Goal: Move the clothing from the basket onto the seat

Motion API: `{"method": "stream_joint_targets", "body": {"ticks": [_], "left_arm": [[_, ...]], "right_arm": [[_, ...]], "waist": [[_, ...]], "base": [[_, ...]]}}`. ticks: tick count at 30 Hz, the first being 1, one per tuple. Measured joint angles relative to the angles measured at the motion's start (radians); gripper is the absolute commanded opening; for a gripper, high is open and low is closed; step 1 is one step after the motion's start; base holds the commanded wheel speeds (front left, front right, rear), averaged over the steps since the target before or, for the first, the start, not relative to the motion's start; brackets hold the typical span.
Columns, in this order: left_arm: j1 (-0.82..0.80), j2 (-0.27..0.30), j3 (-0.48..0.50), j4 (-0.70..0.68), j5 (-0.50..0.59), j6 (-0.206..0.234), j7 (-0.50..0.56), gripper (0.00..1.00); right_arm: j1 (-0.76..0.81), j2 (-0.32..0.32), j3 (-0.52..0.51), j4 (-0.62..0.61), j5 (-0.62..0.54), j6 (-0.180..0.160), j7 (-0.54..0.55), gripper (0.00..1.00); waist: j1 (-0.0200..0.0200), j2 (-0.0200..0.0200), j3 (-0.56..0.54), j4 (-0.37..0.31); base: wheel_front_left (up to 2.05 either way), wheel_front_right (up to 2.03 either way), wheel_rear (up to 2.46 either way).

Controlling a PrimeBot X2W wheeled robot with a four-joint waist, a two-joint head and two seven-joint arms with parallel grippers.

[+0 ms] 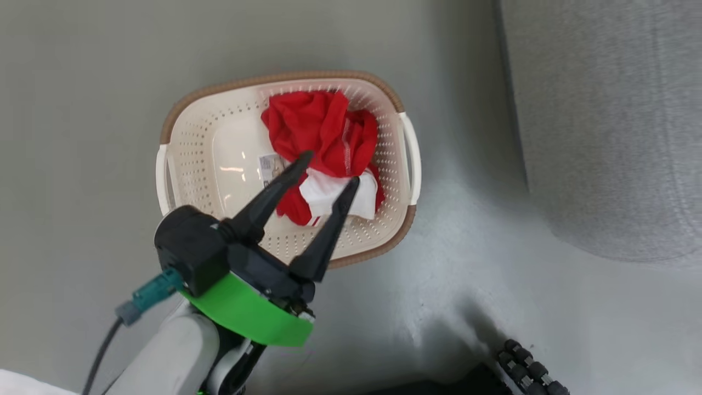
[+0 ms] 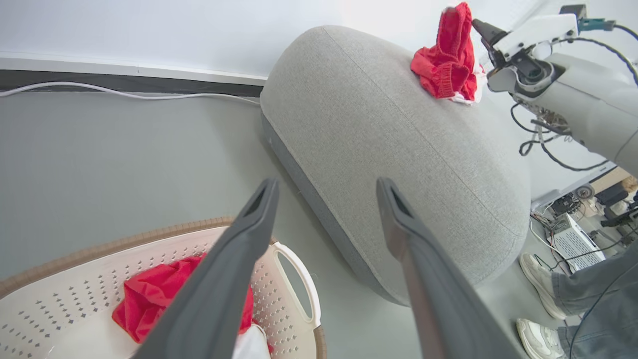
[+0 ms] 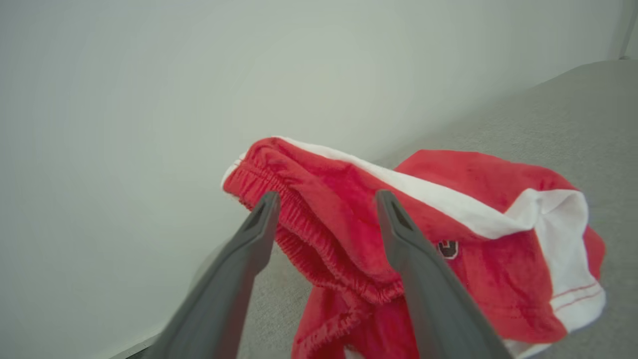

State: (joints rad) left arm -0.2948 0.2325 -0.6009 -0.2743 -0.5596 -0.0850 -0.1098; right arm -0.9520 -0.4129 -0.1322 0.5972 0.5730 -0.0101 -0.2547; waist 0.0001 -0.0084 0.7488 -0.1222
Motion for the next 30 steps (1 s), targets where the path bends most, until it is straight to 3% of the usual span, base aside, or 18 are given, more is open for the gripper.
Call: {"method": "stream_joint_targets", "body": {"ticks": [8, 16, 30], "left_arm": [[-0.017, -0.024, 0.120, 0.111, -0.063, 0.013, -0.073, 1.00], [-0.018, -0.035, 0.192, 0.208, -0.061, 0.036, -0.121, 1.00], [0.078, -0.034, 0.278, 0.379, -0.044, 0.063, -0.139, 1.00]], "right_arm": [[0.132, -0.005, -0.012, -0.145, -0.071, 0.039, 0.000, 1.00], [0.294, 0.094, -0.009, -0.296, -0.116, 0.073, -0.001, 1.00], [0.647, 0.226, 0.214, -0.405, -0.364, 0.090, -0.001, 1.00]], "waist": [[0.0000, 0.0000, -0.110, -0.024], [-0.0001, 0.0000, -0.222, -0.001], [-0.0002, 0.0000, -0.410, 0.112]], "base": [[0.00, 0.00, 0.00], [0.00, 0.00, 0.00], [0.00, 0.00, 0.00]]}}
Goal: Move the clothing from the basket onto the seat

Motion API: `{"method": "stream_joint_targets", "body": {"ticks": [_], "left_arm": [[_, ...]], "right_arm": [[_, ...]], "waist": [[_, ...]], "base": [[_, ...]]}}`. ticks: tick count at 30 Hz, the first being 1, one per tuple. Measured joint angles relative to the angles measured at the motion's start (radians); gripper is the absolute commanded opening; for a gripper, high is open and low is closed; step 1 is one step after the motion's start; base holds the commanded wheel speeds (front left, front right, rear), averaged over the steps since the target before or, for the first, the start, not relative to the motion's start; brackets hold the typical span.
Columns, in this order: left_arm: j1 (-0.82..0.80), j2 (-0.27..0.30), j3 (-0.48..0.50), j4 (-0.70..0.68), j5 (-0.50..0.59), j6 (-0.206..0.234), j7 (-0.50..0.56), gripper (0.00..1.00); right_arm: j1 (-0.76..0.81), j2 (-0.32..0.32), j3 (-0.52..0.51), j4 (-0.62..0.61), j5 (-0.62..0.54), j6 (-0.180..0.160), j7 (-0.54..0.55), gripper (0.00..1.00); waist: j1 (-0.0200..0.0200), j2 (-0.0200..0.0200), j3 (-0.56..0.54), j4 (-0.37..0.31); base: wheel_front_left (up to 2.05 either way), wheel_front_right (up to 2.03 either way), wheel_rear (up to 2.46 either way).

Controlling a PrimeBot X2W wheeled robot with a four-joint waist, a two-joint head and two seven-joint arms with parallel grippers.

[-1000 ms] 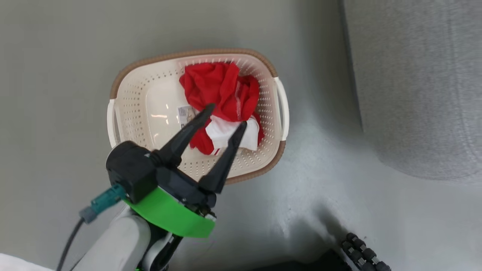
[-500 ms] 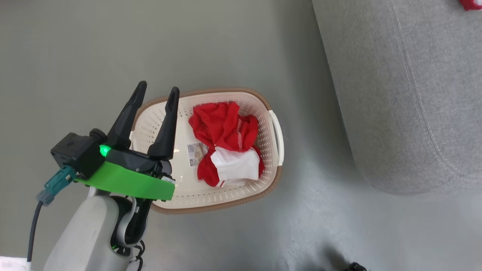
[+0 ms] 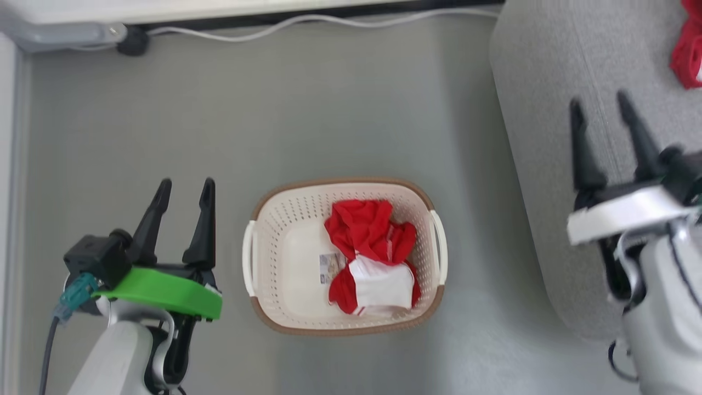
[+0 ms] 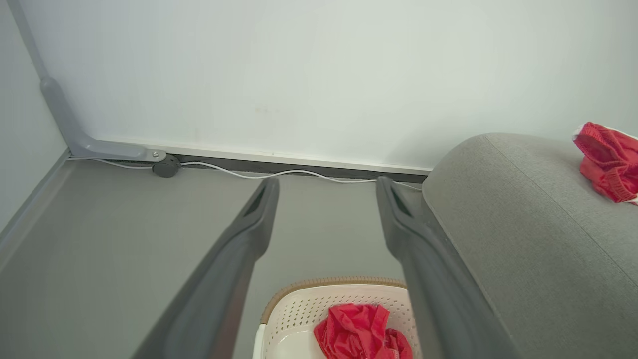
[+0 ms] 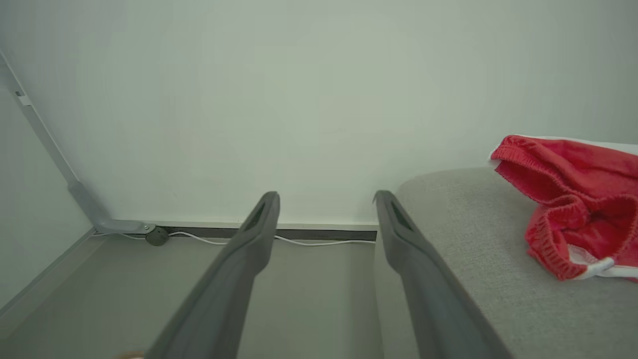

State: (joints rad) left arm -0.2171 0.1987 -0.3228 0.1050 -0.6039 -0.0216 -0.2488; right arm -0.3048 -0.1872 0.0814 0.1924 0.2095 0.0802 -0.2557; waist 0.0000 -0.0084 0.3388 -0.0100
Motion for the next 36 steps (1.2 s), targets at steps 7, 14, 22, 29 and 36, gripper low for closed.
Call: {"method": "stream_joint_targets", "body": {"ticks": [7, 14, 22, 29, 36], "left_arm": [[0.072, -0.002, 0.045, 0.023, 0.017, 0.006, 0.000, 1.00], [0.137, -0.008, 0.089, 0.018, 0.021, 0.010, 0.000, 1.00], [0.212, -0.016, 0.095, -0.018, 0.030, 0.013, 0.000, 1.00], [0.235, -0.019, 0.107, -0.061, 0.059, 0.012, 0.000, 1.00], [0.239, -0.019, 0.106, -0.091, 0.074, 0.003, 0.000, 1.00]], "right_arm": [[0.159, 0.050, 0.028, 0.002, -0.033, -0.022, 0.000, 1.00], [0.249, 0.071, 0.031, 0.003, -0.035, -0.039, 0.000, 1.00], [0.327, 0.078, 0.034, -0.024, -0.038, -0.049, 0.001, 1.00], [0.355, 0.076, 0.017, -0.079, -0.044, -0.057, 0.001, 1.00], [0.355, 0.073, 0.004, -0.124, -0.051, -0.065, 0.001, 1.00]], "waist": [[0.0000, 0.0000, -0.105, 0.038], [0.0000, 0.0000, -0.196, 0.049], [-0.0001, 0.0000, -0.293, 0.033], [0.0000, 0.0001, -0.301, -0.007], [0.0000, 0.0000, -0.260, -0.023]], "base": [[0.00, 0.00, 0.00], [0.00, 0.00, 0.00], [0.00, 0.00, 0.00], [0.00, 0.00, 0.00], [0.00, 0.00, 0.00]]}}
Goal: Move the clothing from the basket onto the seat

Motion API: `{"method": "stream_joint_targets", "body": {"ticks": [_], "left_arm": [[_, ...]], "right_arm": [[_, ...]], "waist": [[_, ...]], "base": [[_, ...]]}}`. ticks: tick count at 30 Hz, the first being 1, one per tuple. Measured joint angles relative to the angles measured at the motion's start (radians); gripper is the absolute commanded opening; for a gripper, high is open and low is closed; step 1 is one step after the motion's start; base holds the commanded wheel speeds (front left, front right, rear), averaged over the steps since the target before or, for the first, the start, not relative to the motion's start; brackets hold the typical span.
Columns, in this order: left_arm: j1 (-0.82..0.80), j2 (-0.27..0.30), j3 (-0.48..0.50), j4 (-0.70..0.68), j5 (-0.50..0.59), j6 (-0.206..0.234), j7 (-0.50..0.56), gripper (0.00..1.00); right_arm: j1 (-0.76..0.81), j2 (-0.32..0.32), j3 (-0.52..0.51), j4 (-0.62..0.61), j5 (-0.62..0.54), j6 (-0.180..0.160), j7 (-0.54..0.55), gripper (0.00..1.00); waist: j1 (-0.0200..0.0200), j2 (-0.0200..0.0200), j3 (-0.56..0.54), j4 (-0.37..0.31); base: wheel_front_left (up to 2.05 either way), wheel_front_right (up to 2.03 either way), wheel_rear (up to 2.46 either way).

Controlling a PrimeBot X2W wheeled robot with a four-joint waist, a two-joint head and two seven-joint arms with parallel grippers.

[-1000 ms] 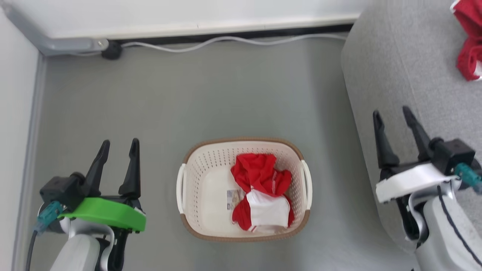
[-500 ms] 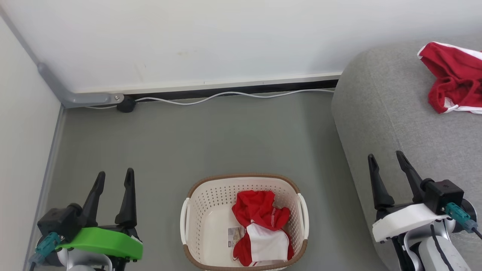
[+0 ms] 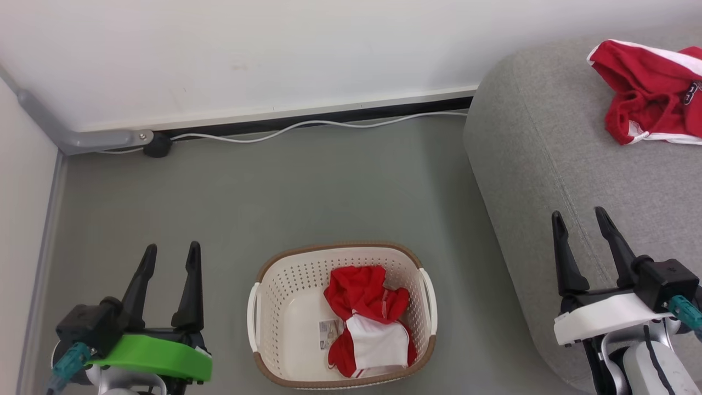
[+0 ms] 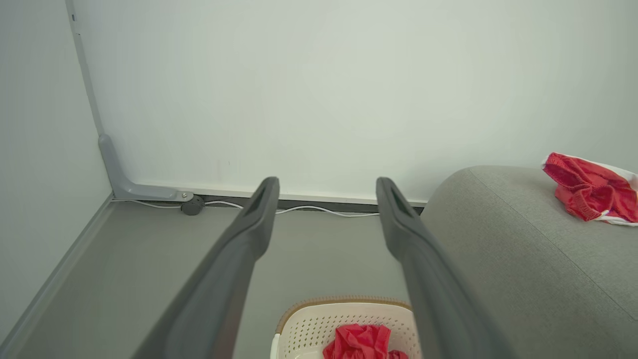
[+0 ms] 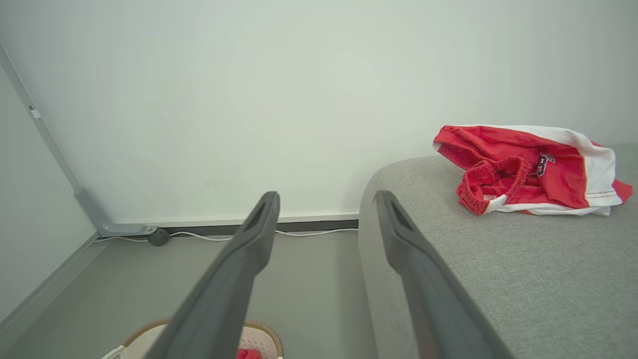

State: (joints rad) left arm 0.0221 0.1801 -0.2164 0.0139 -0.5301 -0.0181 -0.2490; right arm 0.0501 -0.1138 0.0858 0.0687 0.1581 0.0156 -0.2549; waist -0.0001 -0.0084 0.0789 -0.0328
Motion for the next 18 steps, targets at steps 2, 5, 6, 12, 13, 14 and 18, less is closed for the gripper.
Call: {"method": "stream_joint_targets", "body": {"ticks": [2, 5, 6, 12, 13, 14, 18], "left_arm": [[0.000, 0.001, -0.014, -0.003, 0.006, -0.007, 0.000, 1.00], [-0.001, 0.001, -0.034, -0.016, 0.008, -0.013, 0.000, 1.00], [-0.002, 0.001, -0.040, -0.022, 0.010, -0.018, 0.000, 1.00], [-0.046, 0.000, -0.081, -0.035, 0.041, -0.035, 0.002, 1.00], [-0.056, 0.000, -0.086, -0.036, 0.046, -0.035, 0.007, 1.00], [-0.066, 0.001, -0.093, -0.035, 0.050, -0.035, 0.013, 1.00], [-0.091, 0.003, -0.122, -0.028, 0.065, -0.044, 0.045, 1.00]], "right_arm": [[0.000, -0.001, -0.004, -0.012, 0.000, 0.000, 0.000, 1.00], [-0.002, 0.000, -0.005, -0.035, -0.002, -0.001, 0.000, 1.00], [-0.005, 0.000, -0.005, -0.044, -0.003, -0.001, 0.000, 1.00], [-0.058, 0.002, -0.003, -0.099, -0.016, -0.001, 0.000, 1.00], [-0.068, 0.002, -0.002, -0.106, -0.021, -0.001, 0.000, 1.00], [-0.077, 0.003, 0.000, -0.113, -0.026, -0.001, 0.000, 1.00], [-0.121, 0.011, 0.014, -0.146, -0.037, 0.000, 0.000, 1.00]], "waist": [[0.0000, 0.0000, 0.016, -0.004], [0.0000, 0.0000, 0.043, -0.011], [0.0000, 0.0000, 0.053, -0.013], [0.0000, 0.0000, 0.122, -0.031], [0.0000, 0.0000, 0.135, -0.034], [0.0000, 0.0000, 0.148, -0.037], [0.0000, -0.0001, 0.201, -0.052]], "base": [[0.00, 0.00, 0.00], [0.00, 0.00, 0.00], [0.00, 0.00, 0.00], [0.00, 0.00, 0.00], [0.00, 0.00, 0.00], [0.00, 0.00, 0.00], [0.00, 0.00, 0.00]]}}
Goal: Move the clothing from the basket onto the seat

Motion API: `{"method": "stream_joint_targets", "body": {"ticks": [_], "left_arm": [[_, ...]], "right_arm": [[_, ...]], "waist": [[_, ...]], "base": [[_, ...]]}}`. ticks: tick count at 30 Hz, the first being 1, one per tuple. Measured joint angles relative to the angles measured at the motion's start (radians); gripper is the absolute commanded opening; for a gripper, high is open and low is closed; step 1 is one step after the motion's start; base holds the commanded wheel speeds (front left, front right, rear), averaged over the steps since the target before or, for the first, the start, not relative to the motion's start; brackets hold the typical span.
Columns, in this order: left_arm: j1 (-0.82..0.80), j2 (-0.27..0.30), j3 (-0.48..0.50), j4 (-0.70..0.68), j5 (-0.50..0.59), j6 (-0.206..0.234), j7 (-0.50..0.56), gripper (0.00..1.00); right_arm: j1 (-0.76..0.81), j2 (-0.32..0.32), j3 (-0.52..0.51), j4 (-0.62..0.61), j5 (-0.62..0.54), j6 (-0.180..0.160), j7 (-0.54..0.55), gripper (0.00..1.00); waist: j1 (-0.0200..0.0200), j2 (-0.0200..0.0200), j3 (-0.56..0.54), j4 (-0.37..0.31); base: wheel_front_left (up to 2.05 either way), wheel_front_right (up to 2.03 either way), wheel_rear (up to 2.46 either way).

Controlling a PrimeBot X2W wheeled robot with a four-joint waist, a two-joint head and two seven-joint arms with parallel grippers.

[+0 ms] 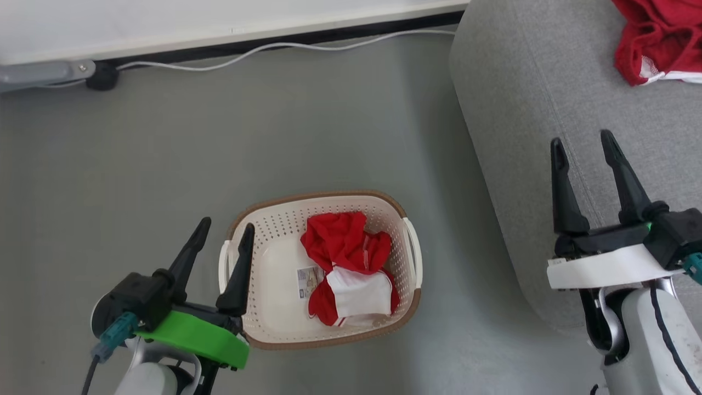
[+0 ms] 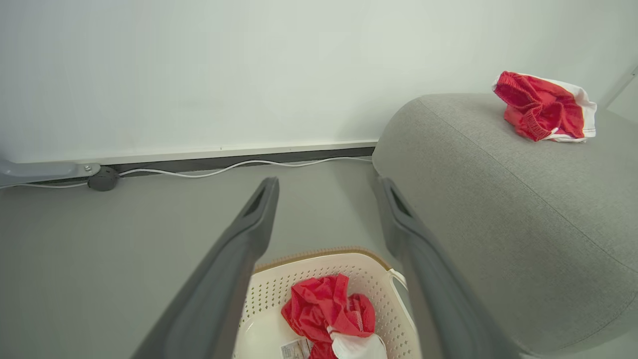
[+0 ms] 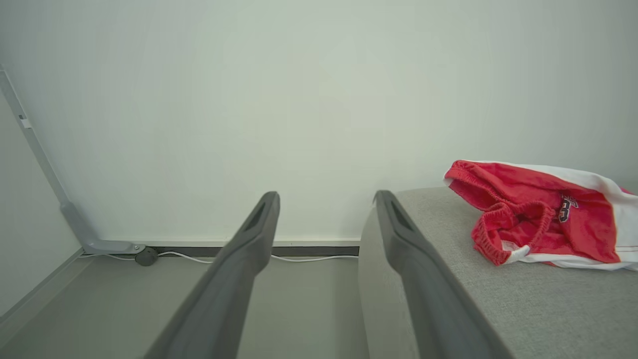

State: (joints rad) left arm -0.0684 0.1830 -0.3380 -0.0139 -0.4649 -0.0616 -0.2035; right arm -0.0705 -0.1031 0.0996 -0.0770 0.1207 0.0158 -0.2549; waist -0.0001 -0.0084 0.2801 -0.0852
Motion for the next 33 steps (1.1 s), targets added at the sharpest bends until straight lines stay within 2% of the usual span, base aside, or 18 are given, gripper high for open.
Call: {"method": "stream_joint_targets", "body": {"ticks": [16, 33], "left_arm": [[-0.141, 0.037, -0.059, 0.050, 0.058, -0.009, 0.168, 1.00], [-0.251, 0.096, -0.034, 0.124, 0.065, 0.024, 0.393, 1.00]], "right_arm": [[-0.217, 0.034, 0.060, -0.097, -0.008, 0.017, 0.000, 1.00], [-0.389, 0.048, 0.142, -0.133, 0.012, 0.016, -0.001, 1.00]], "waist": [[0.0000, 0.0000, 0.219, -0.074], [0.0001, 0.0000, 0.427, -0.243]], "base": [[0.00, 0.00, 0.00], [0.00, 0.00, 0.00]]}}
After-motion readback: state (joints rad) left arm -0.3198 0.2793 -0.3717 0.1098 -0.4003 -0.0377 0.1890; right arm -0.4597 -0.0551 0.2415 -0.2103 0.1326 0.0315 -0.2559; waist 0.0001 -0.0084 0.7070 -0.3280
